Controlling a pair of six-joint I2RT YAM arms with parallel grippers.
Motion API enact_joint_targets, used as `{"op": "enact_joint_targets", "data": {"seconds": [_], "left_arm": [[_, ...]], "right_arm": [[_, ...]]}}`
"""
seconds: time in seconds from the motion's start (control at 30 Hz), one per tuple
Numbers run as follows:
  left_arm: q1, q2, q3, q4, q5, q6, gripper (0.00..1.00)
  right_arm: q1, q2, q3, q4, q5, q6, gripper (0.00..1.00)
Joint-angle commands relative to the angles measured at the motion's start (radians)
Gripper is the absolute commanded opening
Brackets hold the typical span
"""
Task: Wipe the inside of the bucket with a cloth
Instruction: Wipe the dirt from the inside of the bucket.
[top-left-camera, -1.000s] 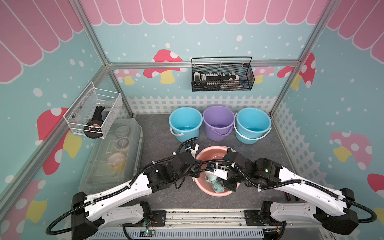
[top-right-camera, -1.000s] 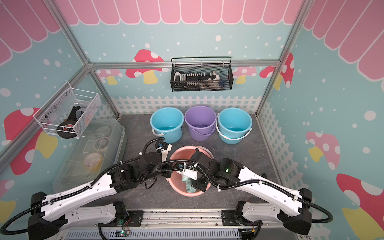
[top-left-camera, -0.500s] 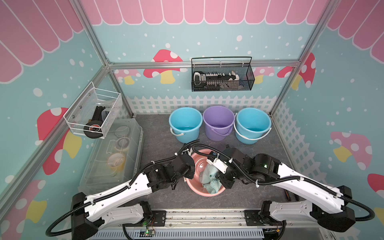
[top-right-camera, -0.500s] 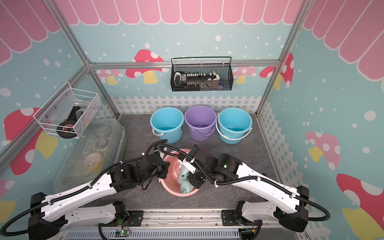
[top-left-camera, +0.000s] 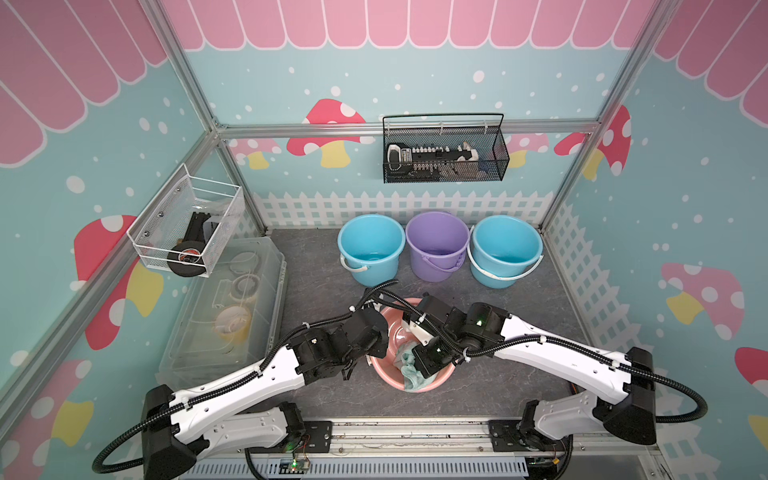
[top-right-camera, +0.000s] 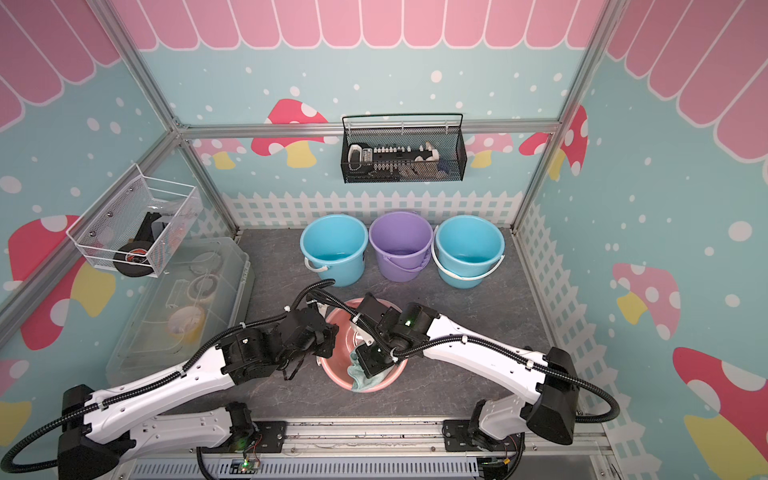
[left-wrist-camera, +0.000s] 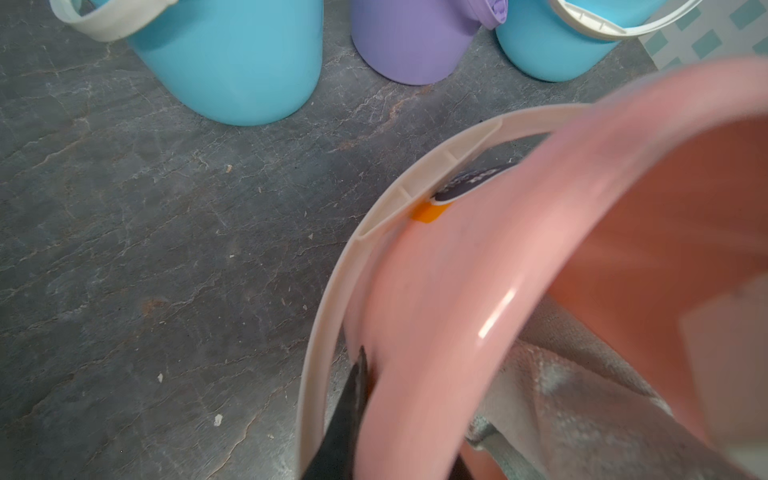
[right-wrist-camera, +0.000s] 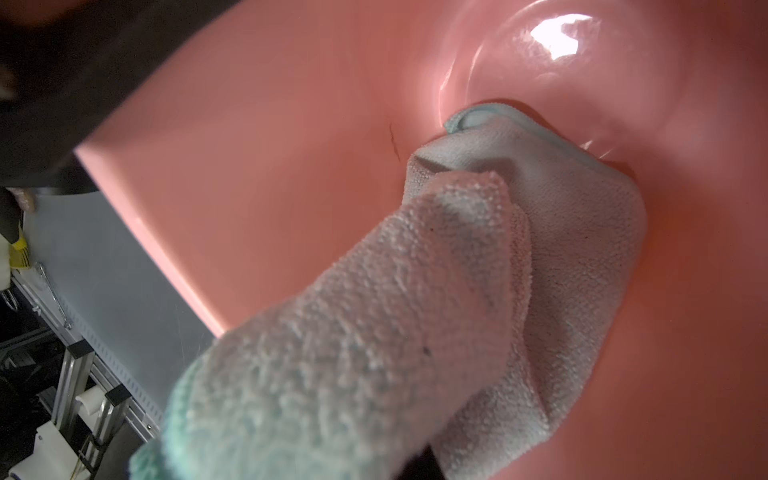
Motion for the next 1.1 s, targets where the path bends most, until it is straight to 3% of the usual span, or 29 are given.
{"op": "enact_joint_targets", "data": {"seconds": [0.0,0.4,0.67,0.87,1.07], "left_arm": [[0.001,-0.028,0.005,0.038,0.001,-0.024,0.0],[0.002,-0.031,-0.011,0.071,0.032,-0.044,0.0],[0.007,-0.039,-0.022,0.081,0.051,-0.05,0.0],[0.012,-0.039,-0.029,0.084,0.05,-0.05,0.0],[0.018,-0.041,-0.038,0.09,0.052,-0.05,0.0]], "right_arm": [[-0.013,0.041,-0.059,0.086,0.004,0.065,0.0],[-0.014,0.191,-0.217,0.34,0.141,0.127,0.0],[-0.013,0.353,-0.187,0.314,0.23,0.087,0.0],[-0.014,0.298,-0.196,0.348,-0.042,0.063,0.0],[-0.013,0.175,-0.244,0.559,-0.281,0.204,0.0]]}}
